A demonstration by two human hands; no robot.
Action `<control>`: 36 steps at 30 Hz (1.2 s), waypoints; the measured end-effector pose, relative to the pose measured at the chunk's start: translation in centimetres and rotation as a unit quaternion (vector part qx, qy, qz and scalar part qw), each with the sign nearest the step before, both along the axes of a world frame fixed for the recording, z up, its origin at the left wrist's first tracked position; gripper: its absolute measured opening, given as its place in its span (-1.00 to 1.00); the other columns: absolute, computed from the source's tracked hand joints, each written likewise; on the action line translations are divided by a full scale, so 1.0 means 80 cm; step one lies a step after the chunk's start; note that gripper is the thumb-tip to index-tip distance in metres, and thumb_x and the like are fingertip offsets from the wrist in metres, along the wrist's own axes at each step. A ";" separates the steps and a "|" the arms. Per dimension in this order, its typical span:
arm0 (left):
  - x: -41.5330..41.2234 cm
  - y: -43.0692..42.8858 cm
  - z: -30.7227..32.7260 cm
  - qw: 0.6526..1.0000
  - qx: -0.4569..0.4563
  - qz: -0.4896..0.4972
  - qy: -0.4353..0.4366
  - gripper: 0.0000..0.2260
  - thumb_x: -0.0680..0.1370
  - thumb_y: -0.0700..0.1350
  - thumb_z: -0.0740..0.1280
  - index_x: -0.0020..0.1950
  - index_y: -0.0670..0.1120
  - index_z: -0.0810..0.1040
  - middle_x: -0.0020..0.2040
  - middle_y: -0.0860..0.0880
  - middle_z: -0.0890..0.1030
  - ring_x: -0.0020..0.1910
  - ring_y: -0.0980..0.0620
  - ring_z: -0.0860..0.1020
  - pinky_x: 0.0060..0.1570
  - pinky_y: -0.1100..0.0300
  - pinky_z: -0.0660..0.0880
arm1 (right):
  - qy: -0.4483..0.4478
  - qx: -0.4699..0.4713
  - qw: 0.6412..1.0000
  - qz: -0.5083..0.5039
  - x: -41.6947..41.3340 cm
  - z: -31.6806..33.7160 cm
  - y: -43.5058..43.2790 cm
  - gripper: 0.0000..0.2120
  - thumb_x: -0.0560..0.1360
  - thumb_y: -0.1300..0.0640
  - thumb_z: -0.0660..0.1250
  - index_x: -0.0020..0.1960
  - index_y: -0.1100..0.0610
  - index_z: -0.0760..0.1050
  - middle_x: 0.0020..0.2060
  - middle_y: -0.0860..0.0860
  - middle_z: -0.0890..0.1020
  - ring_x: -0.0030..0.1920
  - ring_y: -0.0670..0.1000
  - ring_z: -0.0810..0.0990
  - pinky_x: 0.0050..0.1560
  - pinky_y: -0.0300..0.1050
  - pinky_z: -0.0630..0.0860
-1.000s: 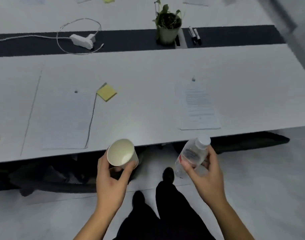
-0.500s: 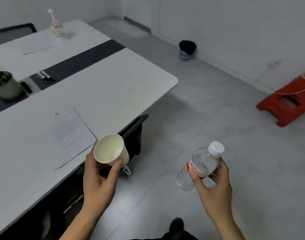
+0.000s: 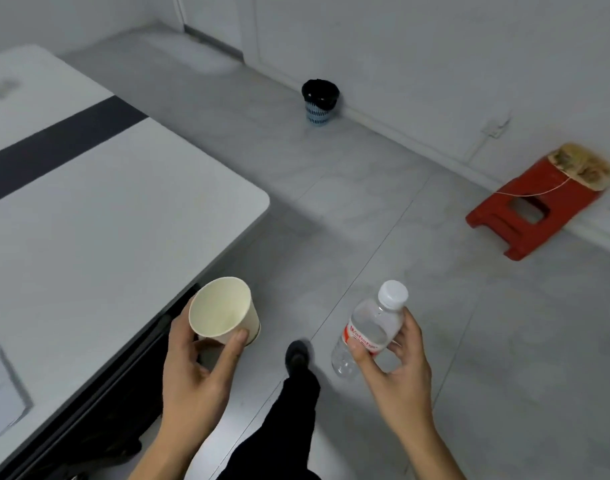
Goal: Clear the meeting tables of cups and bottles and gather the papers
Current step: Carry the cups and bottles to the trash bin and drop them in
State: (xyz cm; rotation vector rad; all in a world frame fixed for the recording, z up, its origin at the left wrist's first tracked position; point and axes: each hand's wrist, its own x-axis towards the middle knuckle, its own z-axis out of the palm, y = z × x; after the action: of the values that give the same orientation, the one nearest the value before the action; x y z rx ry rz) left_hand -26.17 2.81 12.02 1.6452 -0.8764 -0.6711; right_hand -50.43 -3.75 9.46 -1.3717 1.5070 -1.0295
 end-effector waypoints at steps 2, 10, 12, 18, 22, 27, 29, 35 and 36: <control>-0.001 -0.067 -0.010 1.000 -0.009 -0.009 -0.005 -0.46 0.35 0.20 0.42 0.32 0.32 0.42 0.27 0.11 0.52 0.11 0.09 0.60 0.04 0.20 0.56 | 0.014 -0.004 1.000 0.001 0.001 -0.003 -0.066 -0.23 0.27 -0.27 0.54 0.41 -0.33 0.30 0.30 -0.27 0.54 0.19 -0.15 0.61 0.18 -0.23 0.52; 0.012 -0.350 0.026 0.997 -0.016 -0.070 -0.004 -0.48 0.36 0.26 0.39 0.29 0.35 0.36 0.24 0.26 0.48 0.14 0.17 0.55 -0.01 0.40 0.47 | 0.030 -0.022 0.999 -0.030 -0.002 0.056 -0.312 -0.22 0.27 -0.15 0.53 0.43 -0.31 0.30 0.29 -0.22 0.57 0.21 -0.20 0.58 0.17 -0.25 0.47; 0.014 -0.411 0.032 0.997 -0.020 -0.080 -0.006 -0.49 0.37 0.24 0.40 0.30 0.32 0.39 0.23 0.27 0.49 0.14 0.14 0.55 0.01 0.28 0.48 | 0.022 -0.024 0.998 -0.049 0.002 0.060 -0.365 -0.21 0.27 -0.15 0.53 0.44 -0.25 0.32 0.28 -0.21 0.57 0.21 -0.18 0.59 0.18 -0.19 0.48; 0.026 -0.603 0.002 0.994 -0.002 -0.090 -0.055 -0.50 0.44 0.08 0.51 0.31 0.27 0.41 0.22 0.16 0.52 0.07 0.04 0.60 -0.03 0.32 0.51 | 0.004 0.014 0.996 -0.084 0.004 0.018 -0.551 -0.26 0.34 -0.01 0.56 0.42 -0.26 0.29 0.25 -0.25 0.56 0.20 -0.15 0.58 0.17 -0.12 0.50; 0.038 -0.763 -0.010 0.994 0.000 -0.083 -0.074 -0.51 0.39 0.12 0.48 0.26 0.32 0.40 0.18 0.15 0.53 0.03 0.05 0.61 -0.07 0.42 0.49 | 0.010 0.013 0.996 -0.085 0.012 -0.012 -0.715 -0.27 0.34 0.00 0.58 0.40 -0.24 0.31 0.23 -0.27 0.56 0.17 -0.18 0.58 0.17 -0.10 0.52; 0.061 -0.970 0.022 0.994 -0.014 -0.047 -0.099 -0.55 0.37 0.21 0.44 0.22 0.32 0.41 0.15 0.10 0.54 0.01 0.08 0.60 -0.05 0.43 0.48 | 0.000 0.006 0.999 -0.040 0.038 0.002 -0.945 -0.27 0.34 -0.03 0.58 0.40 -0.28 0.30 0.26 -0.29 0.55 0.18 -0.21 0.57 0.13 -0.21 0.49; 0.075 -1.039 0.032 0.995 -0.012 -0.029 -0.092 -0.55 0.37 0.21 0.43 0.22 0.33 0.41 0.17 0.07 0.54 0.04 0.07 0.59 -0.04 0.45 0.47 | 0.008 0.002 1.000 -0.010 0.051 0.017 -1.031 -0.27 0.37 -0.03 0.58 0.41 -0.26 0.30 0.28 -0.28 0.54 0.20 -0.23 0.56 0.11 -0.27 0.47; 0.121 -1.219 0.022 0.998 0.015 0.029 -0.047 -0.40 0.34 0.25 0.42 0.33 0.07 0.45 0.21 0.03 0.55 0.11 -0.05 0.59 0.03 0.34 0.50 | 0.032 0.005 0.999 0.038 0.104 0.032 -1.249 -0.25 0.35 -0.07 0.57 0.45 -0.19 0.30 0.28 -0.29 0.53 0.20 -0.20 0.56 0.14 -0.22 0.50; 0.132 -1.251 0.012 0.999 0.017 0.038 -0.033 -0.39 0.34 0.26 0.43 0.33 0.07 0.45 0.22 0.04 0.55 0.11 -0.06 0.59 0.04 0.23 0.52 | 0.036 0.009 0.998 0.044 0.115 0.024 -1.284 -0.24 0.34 -0.09 0.56 0.45 -0.19 0.30 0.27 -0.29 0.53 0.20 -0.19 0.56 0.14 -0.21 0.50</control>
State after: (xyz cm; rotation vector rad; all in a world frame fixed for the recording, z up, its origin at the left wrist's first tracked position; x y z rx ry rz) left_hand -15.64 -97.30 12.95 1.7309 -0.8494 -0.5852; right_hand -41.22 -106.51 11.38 -1.4637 1.4902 -0.9187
